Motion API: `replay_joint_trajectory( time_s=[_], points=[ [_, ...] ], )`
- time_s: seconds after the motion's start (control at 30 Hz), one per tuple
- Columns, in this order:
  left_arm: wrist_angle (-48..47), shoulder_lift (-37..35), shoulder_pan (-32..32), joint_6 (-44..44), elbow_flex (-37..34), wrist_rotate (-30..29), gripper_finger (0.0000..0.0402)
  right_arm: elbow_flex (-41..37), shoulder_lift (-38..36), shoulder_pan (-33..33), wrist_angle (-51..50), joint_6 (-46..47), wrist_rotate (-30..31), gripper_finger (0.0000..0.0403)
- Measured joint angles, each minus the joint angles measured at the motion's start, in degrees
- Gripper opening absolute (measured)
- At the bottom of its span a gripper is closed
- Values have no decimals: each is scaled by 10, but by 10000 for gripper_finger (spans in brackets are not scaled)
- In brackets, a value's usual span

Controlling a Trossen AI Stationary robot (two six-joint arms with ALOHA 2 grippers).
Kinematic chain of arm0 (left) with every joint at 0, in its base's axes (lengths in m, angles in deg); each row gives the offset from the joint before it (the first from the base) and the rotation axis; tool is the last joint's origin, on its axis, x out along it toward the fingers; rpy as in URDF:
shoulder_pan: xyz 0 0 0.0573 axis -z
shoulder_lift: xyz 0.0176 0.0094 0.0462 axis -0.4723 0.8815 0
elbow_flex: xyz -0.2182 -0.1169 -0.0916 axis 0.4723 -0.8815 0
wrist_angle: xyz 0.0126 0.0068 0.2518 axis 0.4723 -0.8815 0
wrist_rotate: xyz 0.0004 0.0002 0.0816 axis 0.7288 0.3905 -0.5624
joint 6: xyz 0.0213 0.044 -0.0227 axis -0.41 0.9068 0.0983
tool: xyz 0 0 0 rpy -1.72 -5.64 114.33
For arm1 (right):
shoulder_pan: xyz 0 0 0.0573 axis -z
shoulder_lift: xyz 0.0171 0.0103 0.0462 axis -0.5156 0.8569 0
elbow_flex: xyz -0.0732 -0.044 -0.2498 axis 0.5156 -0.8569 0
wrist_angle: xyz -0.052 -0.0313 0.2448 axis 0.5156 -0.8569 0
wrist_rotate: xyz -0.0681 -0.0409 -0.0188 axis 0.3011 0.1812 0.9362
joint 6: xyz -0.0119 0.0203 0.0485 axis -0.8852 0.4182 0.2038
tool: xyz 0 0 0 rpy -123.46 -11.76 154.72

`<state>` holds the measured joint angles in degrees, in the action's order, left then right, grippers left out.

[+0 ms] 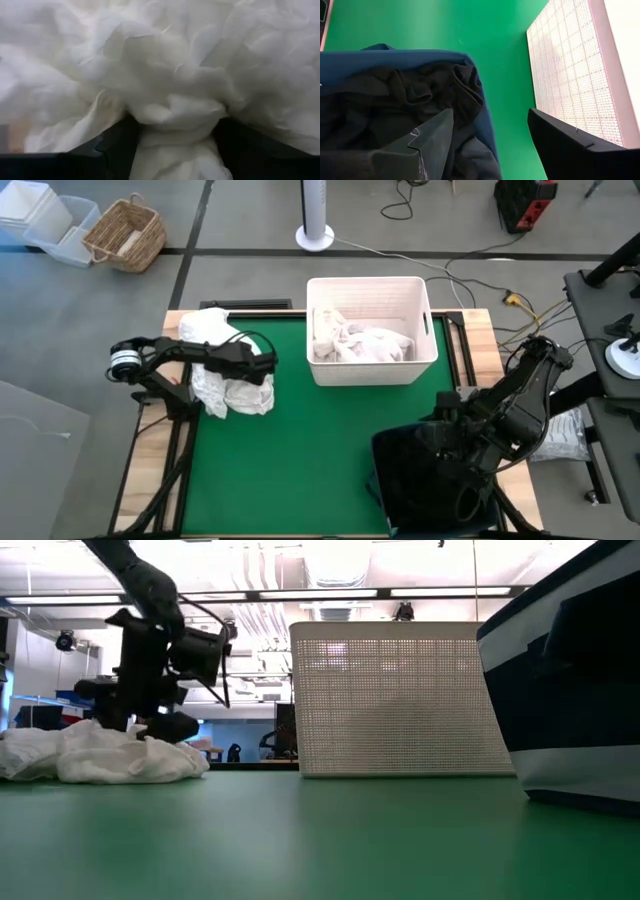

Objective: Sort clothes
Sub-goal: Put the white shirt into the white laundry bin

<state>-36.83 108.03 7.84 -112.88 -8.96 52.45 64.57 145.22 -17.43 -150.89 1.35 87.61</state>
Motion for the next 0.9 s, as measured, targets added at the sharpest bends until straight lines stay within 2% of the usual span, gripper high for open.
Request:
replay_joint_trajectory(
  time_s=[0.07, 0.13, 0.2, 0.27, 0.33, 0.57, 0.9],
  points=[
    [26, 0, 0, 7, -15, -1, 220, 0, 0, 0, 3, -5, 0, 246],
    [47, 2, 0, 11, -25, -2, 186, 0, 0, 0, 11, -11, 0, 242],
    [57, 2, 0, 13, -31, -2, 131, 0, 0, 0, 18, -15, 0, 239],
    [59, 2, 0, 15, -33, 1, 58, 0, 0, 0, 19, -15, 0, 237],
    [59, 2, 1, 23, -32, 3, 21, 0, 0, 0, 23, -15, 0, 235],
    [12, -7, 29, 40, 10, 20, 7, 0, 0, 1, 28, -26, 2, 239],
    [-147, -69, 93, 41, 146, 4, 7, 0, 0, 1, 28, -33, 16, 225]
  ],
)
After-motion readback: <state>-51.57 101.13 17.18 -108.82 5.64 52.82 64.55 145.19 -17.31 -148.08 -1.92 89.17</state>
